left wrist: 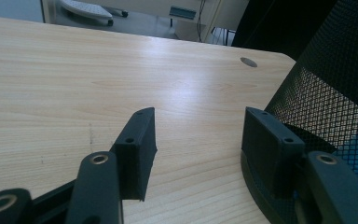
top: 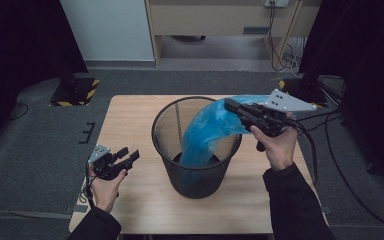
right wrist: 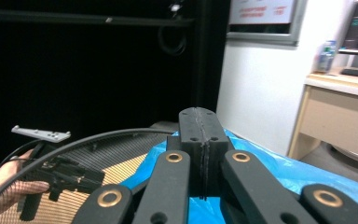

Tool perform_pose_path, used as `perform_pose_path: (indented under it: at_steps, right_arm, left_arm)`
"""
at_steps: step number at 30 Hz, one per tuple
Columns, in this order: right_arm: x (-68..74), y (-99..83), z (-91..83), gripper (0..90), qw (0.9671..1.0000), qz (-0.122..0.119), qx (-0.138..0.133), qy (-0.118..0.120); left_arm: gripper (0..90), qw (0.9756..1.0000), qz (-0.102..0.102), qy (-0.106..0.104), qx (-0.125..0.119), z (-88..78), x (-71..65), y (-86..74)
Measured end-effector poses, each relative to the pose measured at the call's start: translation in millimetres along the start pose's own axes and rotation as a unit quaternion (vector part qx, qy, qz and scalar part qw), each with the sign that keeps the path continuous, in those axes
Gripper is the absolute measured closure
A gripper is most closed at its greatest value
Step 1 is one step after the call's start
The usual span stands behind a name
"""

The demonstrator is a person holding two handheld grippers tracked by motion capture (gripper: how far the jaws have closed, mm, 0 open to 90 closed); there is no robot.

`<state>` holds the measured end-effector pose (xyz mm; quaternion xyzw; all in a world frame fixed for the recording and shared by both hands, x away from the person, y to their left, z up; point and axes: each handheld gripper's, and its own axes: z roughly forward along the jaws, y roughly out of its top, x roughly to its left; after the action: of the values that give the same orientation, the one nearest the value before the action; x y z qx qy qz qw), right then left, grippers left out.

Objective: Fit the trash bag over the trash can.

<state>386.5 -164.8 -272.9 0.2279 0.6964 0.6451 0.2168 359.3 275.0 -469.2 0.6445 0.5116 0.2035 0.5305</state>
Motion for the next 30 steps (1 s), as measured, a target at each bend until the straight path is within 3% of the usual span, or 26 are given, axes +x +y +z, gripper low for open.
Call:
perform_pose_path:
  at_steps: [7, 11, 14, 18, 20, 24, 28, 30]
  right_arm:
    - [24.5, 26.4, 48.9, 90.0, 0.9978, -0.040, 0.039, 0.035]
    - [42.3, 33.4, 79.2, 90.0, 0.9962, -0.041, 0.049, 0.059]
    - [47.1, 34.0, 88.7, 90.0, 0.9961, -0.038, 0.049, 0.063]
    - [52.9, 26.9, 113.2, 90.0, 0.9963, 0.001, 0.022, 0.083]
    - [52.6, 25.2, 116.2, 90.0, 0.9962, 0.002, 0.019, 0.085]
    - [54.6, 16.4, 131.8, 89.9, 0.9937, 0.023, -0.001, 0.109]
    - [55.2, 9.9, 140.0, 88.8, 0.9931, 0.027, 0.014, 0.114]
    - [56.7, -0.9, 151.5, 88.4, 0.9920, 0.021, 0.054, 0.112]
  left_arm:
    - [44.3, 1.0000, 0.001, -0.001, -0.005, -1.4, -0.5, 0.6]
    - [44.3, 1.0000, -0.004, -0.004, -0.007, -2.0, -0.2, 1.0]
    - [44.3, 1.0000, -0.001, -0.006, -0.005, -1.3, -0.7, 1.0]
    - [44.3, 1.0000, 0.001, -0.008, -0.004, -0.3, -2.6, 0.8]
    - [44.3, 1.0000, 0.002, -0.009, -0.004, 0.0, -3.0, 0.8]
    - [44.3, 0.9999, 0.003, -0.009, -0.004, 0.7, -3.1, 0.8]
    - [44.4, 0.9999, 0.003, -0.011, -0.006, 0.6, -4.3, 1.0]
    - [44.4, 0.9999, 0.001, -0.012, -0.007, 0.7, -4.2, 1.0]
